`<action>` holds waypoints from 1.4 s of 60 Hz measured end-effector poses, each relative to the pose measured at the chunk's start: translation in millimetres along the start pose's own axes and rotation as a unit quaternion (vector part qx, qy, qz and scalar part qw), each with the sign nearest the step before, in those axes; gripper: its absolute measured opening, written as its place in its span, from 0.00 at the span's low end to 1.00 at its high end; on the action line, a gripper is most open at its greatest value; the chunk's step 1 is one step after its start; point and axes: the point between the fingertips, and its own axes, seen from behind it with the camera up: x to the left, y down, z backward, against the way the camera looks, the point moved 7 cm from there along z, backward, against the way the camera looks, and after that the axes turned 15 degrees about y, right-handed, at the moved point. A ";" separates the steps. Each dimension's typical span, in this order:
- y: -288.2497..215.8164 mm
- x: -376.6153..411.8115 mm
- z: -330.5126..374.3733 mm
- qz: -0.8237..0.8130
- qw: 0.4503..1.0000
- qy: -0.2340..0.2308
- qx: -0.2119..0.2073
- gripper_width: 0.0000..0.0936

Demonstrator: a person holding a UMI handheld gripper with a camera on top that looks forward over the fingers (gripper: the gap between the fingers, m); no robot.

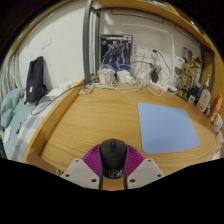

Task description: Arrange mouse

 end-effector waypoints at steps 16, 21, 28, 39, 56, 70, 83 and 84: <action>-143.1 -43.6 50.9 -0.031 0.995 -0.020 -0.091 0.29; -195.1 -84.9 55.9 -0.048 0.990 -0.005 -0.130 0.29; -232.2 -149.3 42.5 -0.056 0.987 0.036 -0.149 0.29; -204.4 -204.7 -31.9 -0.066 0.991 0.063 -0.103 0.29; -98.5 -190.4 -119.1 -0.038 0.998 0.052 0.014 0.29; -69.7 -179.1 -128.3 -0.048 0.997 0.044 0.039 0.40; -68.4 -183.0 -126.1 -0.030 0.997 0.051 0.056 0.76; -68.3 -182.5 -124.2 -0.026 0.997 0.048 0.057 0.82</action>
